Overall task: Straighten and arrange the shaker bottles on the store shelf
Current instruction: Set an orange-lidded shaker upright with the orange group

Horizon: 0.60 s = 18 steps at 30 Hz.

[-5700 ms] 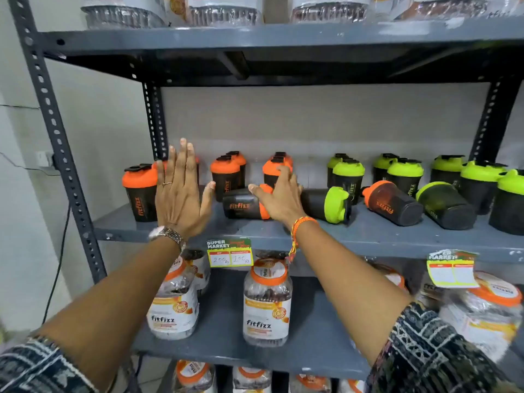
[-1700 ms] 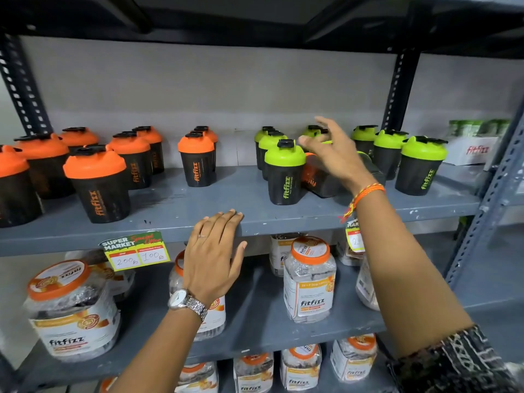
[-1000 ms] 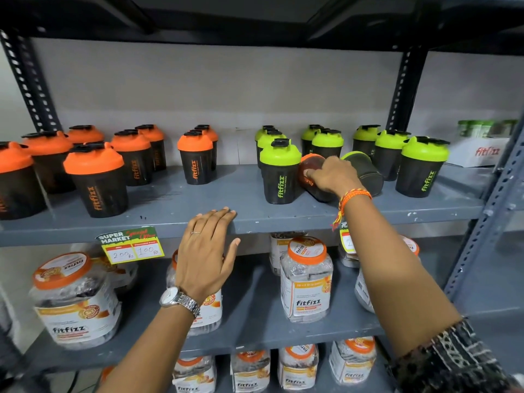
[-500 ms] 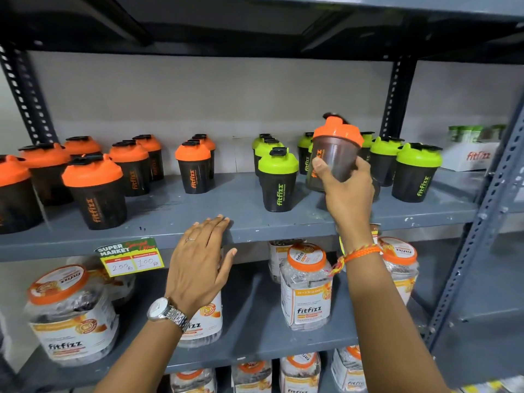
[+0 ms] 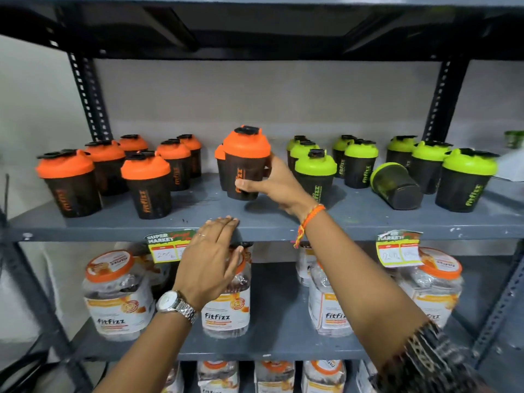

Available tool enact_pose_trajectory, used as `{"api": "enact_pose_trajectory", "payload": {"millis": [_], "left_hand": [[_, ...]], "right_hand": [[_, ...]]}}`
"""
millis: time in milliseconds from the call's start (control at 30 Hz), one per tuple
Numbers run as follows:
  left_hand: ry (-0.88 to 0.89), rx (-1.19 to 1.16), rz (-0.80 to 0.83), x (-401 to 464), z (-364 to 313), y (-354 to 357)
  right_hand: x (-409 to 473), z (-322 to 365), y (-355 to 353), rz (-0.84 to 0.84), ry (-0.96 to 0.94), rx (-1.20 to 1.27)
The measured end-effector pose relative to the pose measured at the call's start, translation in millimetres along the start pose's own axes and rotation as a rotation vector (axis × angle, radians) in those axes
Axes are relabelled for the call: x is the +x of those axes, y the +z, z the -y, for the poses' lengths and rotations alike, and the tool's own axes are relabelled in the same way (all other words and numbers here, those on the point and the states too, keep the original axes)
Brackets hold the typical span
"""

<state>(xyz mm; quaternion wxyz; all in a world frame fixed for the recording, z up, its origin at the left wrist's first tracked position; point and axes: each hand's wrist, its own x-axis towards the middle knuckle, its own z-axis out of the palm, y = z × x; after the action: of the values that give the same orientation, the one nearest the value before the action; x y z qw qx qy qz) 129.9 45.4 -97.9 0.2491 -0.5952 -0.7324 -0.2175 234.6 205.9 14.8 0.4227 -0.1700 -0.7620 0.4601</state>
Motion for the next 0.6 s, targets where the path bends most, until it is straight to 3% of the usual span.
{"api": "enact_pose_trajectory", "payload": {"millis": [200, 367, 600], "left_hand": [[-0.038, -0.027, 0.022, -0.8, -3.2, -4.1], [-0.077, -0.054, 0.013, 0.3, -7.1, -4.8], [-0.111, -0.073, 0.000, 0.0, -10.6, -2.2]], "right_hand": [[22.0, -23.2, 17.9, 0.149, 0.097, 0.092], [25.5, -35.7, 22.4, 0.226, 0.155, 0.002], [25.8, -42.6, 22.2, 0.243, 0.163, -0.029]]}}
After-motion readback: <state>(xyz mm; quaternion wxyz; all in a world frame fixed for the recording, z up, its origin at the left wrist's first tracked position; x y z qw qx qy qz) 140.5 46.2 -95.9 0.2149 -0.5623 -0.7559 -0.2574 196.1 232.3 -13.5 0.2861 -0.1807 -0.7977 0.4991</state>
